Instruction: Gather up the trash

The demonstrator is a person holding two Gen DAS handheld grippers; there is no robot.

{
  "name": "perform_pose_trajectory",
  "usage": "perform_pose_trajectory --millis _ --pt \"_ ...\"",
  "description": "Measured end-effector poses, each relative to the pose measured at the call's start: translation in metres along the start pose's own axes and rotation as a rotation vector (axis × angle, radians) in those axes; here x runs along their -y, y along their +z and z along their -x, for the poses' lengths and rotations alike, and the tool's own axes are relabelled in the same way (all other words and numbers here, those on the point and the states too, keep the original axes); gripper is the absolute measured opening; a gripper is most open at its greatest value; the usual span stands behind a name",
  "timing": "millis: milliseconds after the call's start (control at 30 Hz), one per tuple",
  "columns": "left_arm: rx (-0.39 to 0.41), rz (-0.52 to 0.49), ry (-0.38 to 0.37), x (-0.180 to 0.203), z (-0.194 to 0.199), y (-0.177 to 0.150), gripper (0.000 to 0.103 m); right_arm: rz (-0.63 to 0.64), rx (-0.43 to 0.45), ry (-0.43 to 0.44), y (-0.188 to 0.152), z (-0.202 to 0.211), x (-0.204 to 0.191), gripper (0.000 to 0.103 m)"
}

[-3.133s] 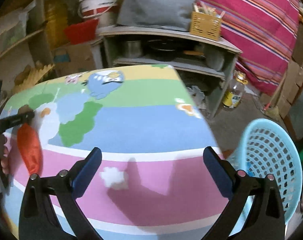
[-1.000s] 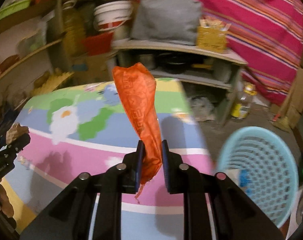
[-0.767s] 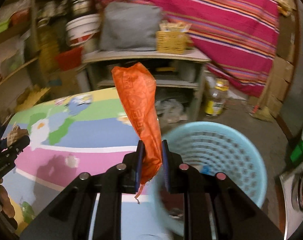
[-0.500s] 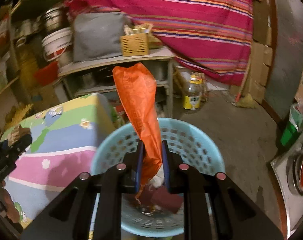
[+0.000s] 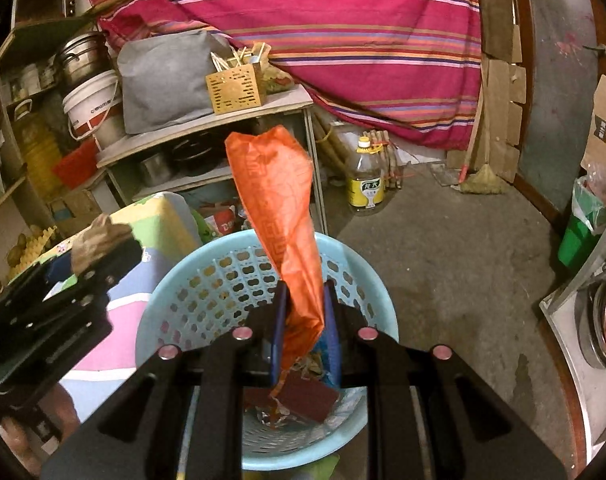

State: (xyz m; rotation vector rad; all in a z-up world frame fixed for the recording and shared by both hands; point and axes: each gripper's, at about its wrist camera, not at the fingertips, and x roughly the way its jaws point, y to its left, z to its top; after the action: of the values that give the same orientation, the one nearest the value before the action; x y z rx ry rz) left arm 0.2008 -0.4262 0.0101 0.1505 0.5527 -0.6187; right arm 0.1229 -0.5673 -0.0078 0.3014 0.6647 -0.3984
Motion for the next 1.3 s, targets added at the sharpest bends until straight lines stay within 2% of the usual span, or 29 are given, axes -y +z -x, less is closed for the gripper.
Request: perform_pose_trajectory --millis 133,200,267,433,500,667,733,767,933,1033,1167,1300 --pt "-0.008 0.014 -0.004 0.001 -0.007 0.006 0.067 -0.01 -0.01 -0.006 -0.002 -0.005 0.004 0.018" --pt "-0.003 0.019 0.004 -0.001 -0.005 0.006 0.081 -0.015 -0.008 -0.004 -0.003 -0.004 0.006 0.018" --pt "0.017 0.02 0.023 -0.004 0.001 0.006 0.089 -0.017 -0.007 -0.002 -0.002 -0.005 0.003 0.018" --pt "0.026 0.009 0.056 -0.015 0.013 0.004 0.094 -0.013 -0.006 0.006 -0.003 -0.009 -0.006 0.018" --pt "0.034 0.022 0.065 -0.023 0.02 0.002 0.098 -0.005 -0.004 0.005 -0.003 -0.013 -0.009 0.019" --pt "0.034 0.079 0.094 -0.051 0.034 -0.004 0.098 0.055 -0.001 -0.034 -0.005 -0.02 -0.028 0.023" --pt "0.028 0.096 0.101 -0.059 0.036 -0.005 0.098 0.06 0.002 -0.037 -0.005 -0.02 -0.032 0.045" --pt "0.027 0.106 0.11 -0.064 0.038 -0.006 0.098 0.059 0.014 -0.046 -0.006 -0.019 -0.033 0.067" --pt "0.037 0.109 0.148 -0.077 0.051 -0.011 0.098 0.056 -0.005 -0.045 -0.01 -0.024 -0.035 0.077" --pt "0.049 0.104 0.17 -0.085 0.066 -0.016 0.098 0.073 -0.022 -0.052 -0.015 -0.026 -0.039 0.086" --pt "0.059 0.106 0.19 -0.096 0.092 -0.025 0.098 0.1 -0.003 -0.062 -0.02 -0.015 -0.046 0.095" --pt "0.074 0.1 0.217 -0.109 0.124 -0.034 0.098 0.078 0.012 -0.024 -0.025 0.003 -0.055 0.096"
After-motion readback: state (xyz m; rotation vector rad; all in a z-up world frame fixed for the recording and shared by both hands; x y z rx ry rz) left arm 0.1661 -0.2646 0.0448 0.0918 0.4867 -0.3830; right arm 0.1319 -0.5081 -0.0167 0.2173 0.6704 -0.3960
